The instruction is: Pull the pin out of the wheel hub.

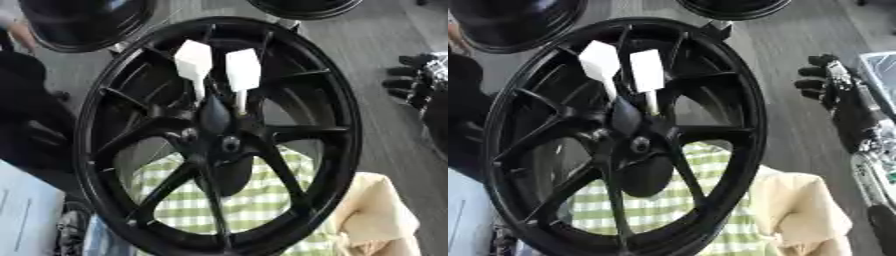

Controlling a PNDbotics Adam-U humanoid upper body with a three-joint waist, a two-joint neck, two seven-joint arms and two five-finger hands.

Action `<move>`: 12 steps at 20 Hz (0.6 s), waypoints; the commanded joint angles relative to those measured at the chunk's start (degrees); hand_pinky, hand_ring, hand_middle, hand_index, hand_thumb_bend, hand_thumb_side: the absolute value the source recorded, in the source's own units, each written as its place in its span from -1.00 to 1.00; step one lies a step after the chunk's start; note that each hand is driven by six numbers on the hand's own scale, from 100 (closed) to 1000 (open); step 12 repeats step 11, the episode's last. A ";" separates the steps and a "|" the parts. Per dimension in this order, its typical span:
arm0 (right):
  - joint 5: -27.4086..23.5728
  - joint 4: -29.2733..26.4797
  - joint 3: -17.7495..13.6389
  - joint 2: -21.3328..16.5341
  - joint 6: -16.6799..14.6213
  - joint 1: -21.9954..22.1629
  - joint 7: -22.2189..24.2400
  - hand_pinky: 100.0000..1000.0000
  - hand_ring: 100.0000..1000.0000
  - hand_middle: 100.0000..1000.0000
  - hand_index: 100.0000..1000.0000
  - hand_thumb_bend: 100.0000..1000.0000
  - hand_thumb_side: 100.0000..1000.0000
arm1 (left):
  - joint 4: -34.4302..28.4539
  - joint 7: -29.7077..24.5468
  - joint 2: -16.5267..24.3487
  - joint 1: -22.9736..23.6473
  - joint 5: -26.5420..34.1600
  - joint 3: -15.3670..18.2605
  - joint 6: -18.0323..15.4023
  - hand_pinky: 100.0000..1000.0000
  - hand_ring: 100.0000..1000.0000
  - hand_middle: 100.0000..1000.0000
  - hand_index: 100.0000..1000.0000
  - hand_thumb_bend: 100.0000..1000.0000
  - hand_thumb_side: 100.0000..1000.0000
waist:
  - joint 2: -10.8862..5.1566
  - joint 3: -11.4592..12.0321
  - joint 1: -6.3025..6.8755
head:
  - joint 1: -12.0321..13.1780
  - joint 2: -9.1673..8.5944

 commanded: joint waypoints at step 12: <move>-0.70 -1.17 -0.63 -0.71 -0.06 -0.80 -0.68 0.67 0.46 0.43 0.67 -1.00 0.64 | -10.63 25.80 -15.53 -7.46 19.20 -0.80 -6.33 0.45 0.29 0.29 0.46 -1.00 0.53 | -0.97 -0.37 -0.86 | 0.53 -0.49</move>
